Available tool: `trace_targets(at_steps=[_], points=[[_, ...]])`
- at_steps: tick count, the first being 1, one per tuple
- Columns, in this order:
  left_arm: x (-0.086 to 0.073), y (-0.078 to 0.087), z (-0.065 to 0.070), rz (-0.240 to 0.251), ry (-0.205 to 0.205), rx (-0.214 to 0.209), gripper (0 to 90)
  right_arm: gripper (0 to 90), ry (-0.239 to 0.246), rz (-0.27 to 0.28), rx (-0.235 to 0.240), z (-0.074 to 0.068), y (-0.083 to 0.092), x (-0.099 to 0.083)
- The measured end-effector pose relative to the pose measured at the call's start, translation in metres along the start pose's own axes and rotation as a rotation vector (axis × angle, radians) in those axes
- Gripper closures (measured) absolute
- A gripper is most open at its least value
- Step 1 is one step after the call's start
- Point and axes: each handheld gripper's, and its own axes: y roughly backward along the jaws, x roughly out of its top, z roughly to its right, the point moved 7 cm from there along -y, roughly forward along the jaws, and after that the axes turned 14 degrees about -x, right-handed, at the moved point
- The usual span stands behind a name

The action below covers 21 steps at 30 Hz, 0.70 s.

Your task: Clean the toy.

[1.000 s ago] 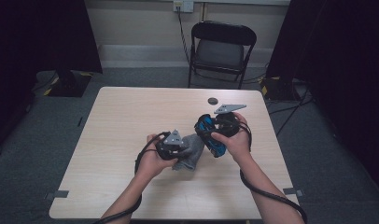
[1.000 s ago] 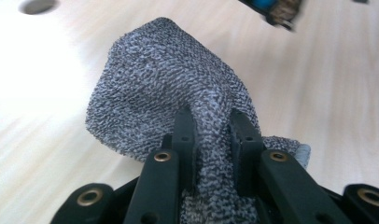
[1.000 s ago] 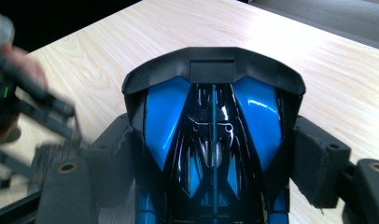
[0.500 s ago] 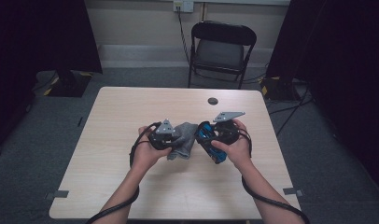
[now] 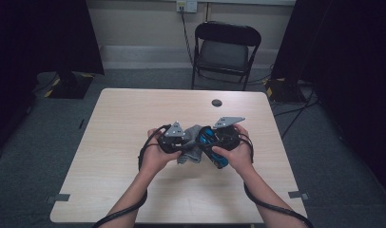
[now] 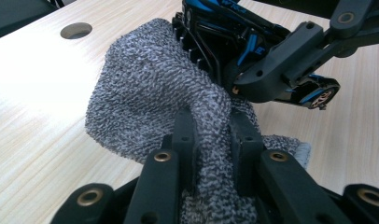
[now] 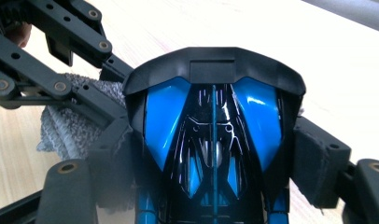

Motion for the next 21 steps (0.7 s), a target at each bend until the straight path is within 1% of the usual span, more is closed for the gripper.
trace_targets(at_steps=[4, 6, 9, 11, 15, 18, 21], points=[[0.000, -0.003, 0.002, 0.000, 0.002, -0.006, 75.8, 25.5, -0.001, 0.007, -0.007, -0.001, 0.000, 0.003], [-0.001, -0.004, 0.002, -0.005, 0.005, -0.004, 75.7, 25.5, 0.007, 0.005, -0.017, -0.002, -0.001, 0.004], [-0.002, -0.006, 0.003, -0.004, 0.010, -0.010, 75.7, 25.5, -0.006, 0.006, -0.012, -0.001, -0.003, 0.005], [-0.003, -0.008, 0.004, -0.006, 0.010, -0.013, 75.7, 25.5, -0.002, 0.002, -0.020, -0.001, -0.004, 0.006], [-0.006, -0.011, 0.006, -0.002, 0.019, -0.033, 75.7, 25.5, -0.017, 0.004, -0.012, -0.002, -0.006, 0.009], [-0.008, -0.016, 0.010, -0.002, 0.017, -0.049, 75.7, 25.5, -0.040, 0.014, -0.006, -0.002, -0.006, 0.012], [-0.008, -0.021, 0.015, -0.005, 0.013, -0.063, 75.6, 25.5, -0.045, 0.014, -0.011, -0.001, -0.008, 0.015]])
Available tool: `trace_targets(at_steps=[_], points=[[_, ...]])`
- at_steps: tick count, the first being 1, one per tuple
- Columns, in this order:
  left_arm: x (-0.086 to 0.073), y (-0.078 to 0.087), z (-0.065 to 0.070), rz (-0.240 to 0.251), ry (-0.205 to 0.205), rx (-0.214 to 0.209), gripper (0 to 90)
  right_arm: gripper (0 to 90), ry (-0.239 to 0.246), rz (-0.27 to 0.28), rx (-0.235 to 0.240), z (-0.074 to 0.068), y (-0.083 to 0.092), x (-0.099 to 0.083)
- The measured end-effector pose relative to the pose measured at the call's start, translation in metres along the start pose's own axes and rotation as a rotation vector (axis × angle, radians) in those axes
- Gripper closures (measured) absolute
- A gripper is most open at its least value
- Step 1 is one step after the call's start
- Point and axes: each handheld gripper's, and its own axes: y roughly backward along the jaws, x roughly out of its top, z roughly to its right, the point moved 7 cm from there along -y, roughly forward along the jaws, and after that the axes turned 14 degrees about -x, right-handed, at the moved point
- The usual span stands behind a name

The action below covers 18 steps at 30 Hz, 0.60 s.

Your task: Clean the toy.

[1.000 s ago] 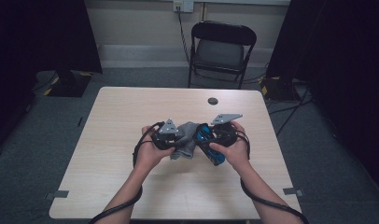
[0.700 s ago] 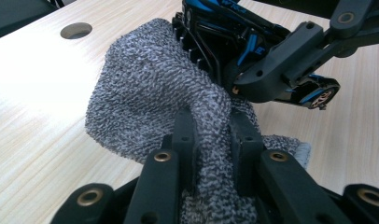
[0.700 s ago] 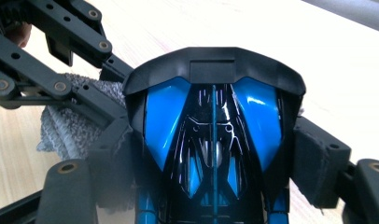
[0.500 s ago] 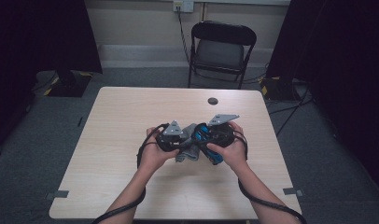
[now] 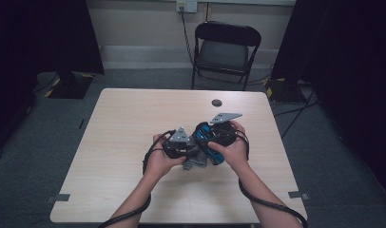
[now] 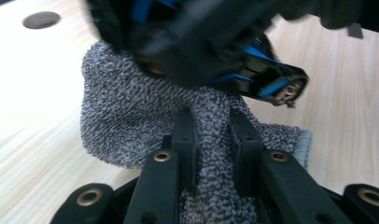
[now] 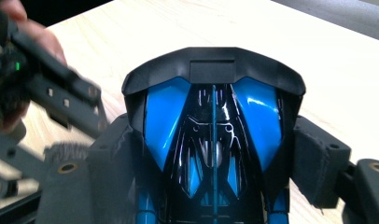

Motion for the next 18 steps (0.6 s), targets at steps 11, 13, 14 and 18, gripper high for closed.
trace_targets(at_steps=[11, 13, 14, 18], points=[[-0.004, -0.020, 0.017, -0.016, -0.023, -0.059, 75.6, 25.5, -0.031, 0.014, -0.015, 0.005, -0.002, 0.014], [-0.005, -0.021, 0.019, -0.018, -0.024, -0.054, 75.5, 25.5, -0.033, 0.010, -0.006, 0.005, -0.003, 0.014], [-0.006, -0.022, 0.019, -0.014, -0.025, -0.055, 75.5, 25.5, -0.034, 0.010, -0.007, 0.005, -0.003, 0.015], [-0.011, -0.027, 0.023, -0.030, -0.033, -0.076, 75.4, 25.5, -0.049, 0.011, -0.004, 0.006, -0.004, 0.016]])
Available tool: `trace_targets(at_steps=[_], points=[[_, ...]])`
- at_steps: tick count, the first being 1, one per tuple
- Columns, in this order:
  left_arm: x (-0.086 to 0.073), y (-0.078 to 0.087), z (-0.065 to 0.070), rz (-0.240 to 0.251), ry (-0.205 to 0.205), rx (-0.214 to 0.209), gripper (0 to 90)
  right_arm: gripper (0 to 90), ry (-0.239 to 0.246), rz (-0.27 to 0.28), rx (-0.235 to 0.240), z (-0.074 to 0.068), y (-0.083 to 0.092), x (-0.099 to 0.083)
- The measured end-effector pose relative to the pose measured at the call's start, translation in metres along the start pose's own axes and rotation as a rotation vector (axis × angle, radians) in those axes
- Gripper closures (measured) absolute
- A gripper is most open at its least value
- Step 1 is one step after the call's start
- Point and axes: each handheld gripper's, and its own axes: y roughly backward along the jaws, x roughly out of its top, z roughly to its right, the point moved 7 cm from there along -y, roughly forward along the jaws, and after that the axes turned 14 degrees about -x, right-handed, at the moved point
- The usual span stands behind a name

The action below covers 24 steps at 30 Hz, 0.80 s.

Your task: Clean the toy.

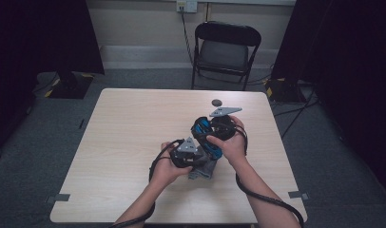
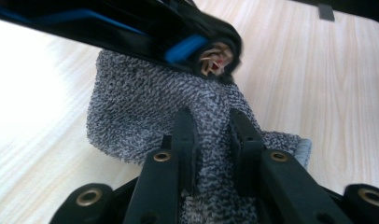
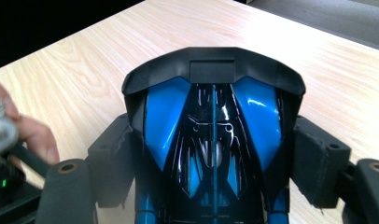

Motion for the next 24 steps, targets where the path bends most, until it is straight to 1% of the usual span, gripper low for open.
trace_targets(at_steps=[2, 7, 10, 12, 13, 14, 16, 19, 21, 24], points=[[-0.001, -0.002, 0.002, -0.008, -0.006, -0.002, 75.4, 25.5, -0.001, 0.002, 0.001, 0.001, 0.000, 0.001], [-0.001, -0.006, 0.007, -0.017, -0.020, -0.026, 75.4, 25.5, -0.008, 0.006, 0.006, 0.002, 0.001, 0.005], [-0.003, -0.008, 0.010, -0.021, -0.019, -0.036, 75.3, 25.5, -0.009, 0.007, 0.001, 0.004, 0.001, 0.006], [-0.005, -0.008, 0.011, -0.026, -0.026, -0.041, 75.3, 25.5, -0.020, 0.012, 0.000, 0.007, 0.001, 0.007], [-0.006, -0.008, 0.012, -0.023, -0.021, -0.045, 75.4, 25.5, -0.027, 0.010, 0.001, 0.008, 0.001, 0.006], [-0.007, -0.009, 0.013, -0.030, -0.025, -0.048, 75.3, 25.5, -0.031, 0.010, -0.006, 0.009, 0.002, 0.006], [-0.010, -0.010, 0.014, -0.035, -0.023, -0.058, 75.3, 25.5, -0.039, 0.015, 0.002, 0.011, 0.002, 0.006], [-0.012, -0.011, 0.016, -0.038, -0.020, -0.072, 75.2, 25.5, -0.043, 0.019, -0.006, 0.013, 0.003, 0.007], [-0.014, -0.010, 0.017, -0.051, -0.027, -0.074, 75.2, 25.5, -0.049, 0.023, -0.002, 0.014, 0.005, 0.008], [-0.015, -0.007, 0.017, -0.047, -0.017, -0.072, 75.2, 25.5, -0.050, 0.028, 0.000, 0.015, 0.006, 0.008]])
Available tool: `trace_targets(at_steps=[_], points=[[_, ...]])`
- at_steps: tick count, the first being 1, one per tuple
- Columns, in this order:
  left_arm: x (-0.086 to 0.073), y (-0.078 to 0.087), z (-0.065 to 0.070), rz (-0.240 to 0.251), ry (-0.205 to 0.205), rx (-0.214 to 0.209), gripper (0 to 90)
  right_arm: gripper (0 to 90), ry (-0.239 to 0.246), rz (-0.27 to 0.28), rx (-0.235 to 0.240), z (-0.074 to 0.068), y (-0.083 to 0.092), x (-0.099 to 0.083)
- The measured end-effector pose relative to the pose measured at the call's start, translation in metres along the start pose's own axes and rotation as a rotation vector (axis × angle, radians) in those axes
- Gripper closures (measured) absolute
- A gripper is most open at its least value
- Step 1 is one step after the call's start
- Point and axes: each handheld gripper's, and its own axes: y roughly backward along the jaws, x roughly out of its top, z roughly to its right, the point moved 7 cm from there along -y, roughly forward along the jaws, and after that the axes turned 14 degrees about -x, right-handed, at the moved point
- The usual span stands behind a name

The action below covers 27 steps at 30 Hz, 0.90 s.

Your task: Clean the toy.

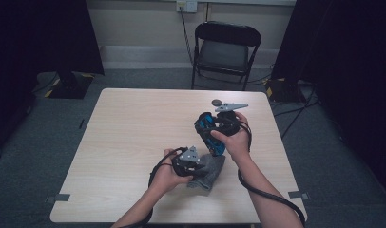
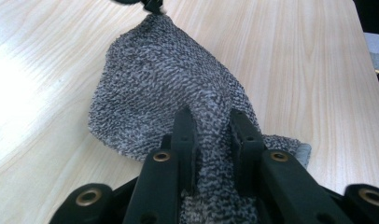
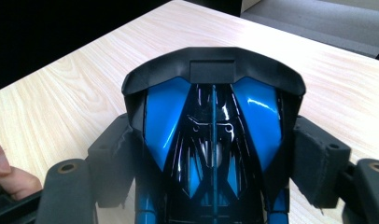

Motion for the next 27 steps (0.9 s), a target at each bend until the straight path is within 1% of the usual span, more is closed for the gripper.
trace_targets(at_steps=[1, 3, 5, 6, 7, 11, 14, 16, 18, 19, 22, 23, 27], points=[[-0.001, 0.002, -0.001, 0.000, 0.001, 0.003, 75.2, 25.5, 0.002, 0.002, 0.001, 0.000, 0.001, 0.000], [-0.003, 0.007, -0.005, -0.003, 0.009, 0.021, 75.2, 25.5, -0.003, 0.006, 0.005, 0.001, 0.003, 0.000], [-0.005, 0.013, -0.009, -0.003, 0.016, 0.042, 75.2, 25.5, -0.005, 0.011, 0.009, 0.001, 0.005, 0.000], [-0.006, 0.018, -0.013, 0.006, 0.027, 0.060, 75.2, 25.5, -0.003, 0.012, 0.009, 0.001, 0.006, 0.000], [-0.007, 0.023, -0.016, 0.000, 0.028, 0.073, 75.2, 25.5, 0.008, 0.011, 0.012, 0.000, 0.007, -0.001], [-0.009, 0.040, -0.028, 0.013, 0.051, 0.121, 75.2, 25.5, 0.022, 0.010, 0.017, -0.002, 0.010, -0.006], [-0.006, 0.052, -0.036, 0.037, 0.063, 0.152, 75.2, 25.5, 0.030, 0.002, 0.017, -0.002, 0.011, -0.012], [-0.003, 0.058, -0.039, 0.047, 0.066, 0.165, 75.2, 25.5, 0.037, -0.007, 0.013, -0.002, 0.010, -0.018], [0.000, 0.063, -0.042, 0.057, 0.067, 0.177, 75.2, 25.5, 0.037, -0.015, 0.020, -0.003, 0.010, -0.023], [0.001, 0.064, -0.044, 0.062, 0.069, 0.182, 75.2, 25.5, 0.046, -0.014, 0.019, -0.003, 0.010, -0.026], [0.004, 0.066, -0.045, 0.072, 0.071, 0.187, 75.2, 25.5, 0.056, -0.018, 0.024, -0.006, 0.011, -0.030], [0.007, 0.068, -0.047, 0.089, 0.076, 0.189, 75.2, 25.5, 0.056, -0.018, 0.028, -0.006, 0.011, -0.031], [0.013, 0.070, -0.050, 0.094, 0.073, 0.197, 75.2, 25.5, 0.061, -0.019, 0.033, -0.008, 0.012, -0.035]])
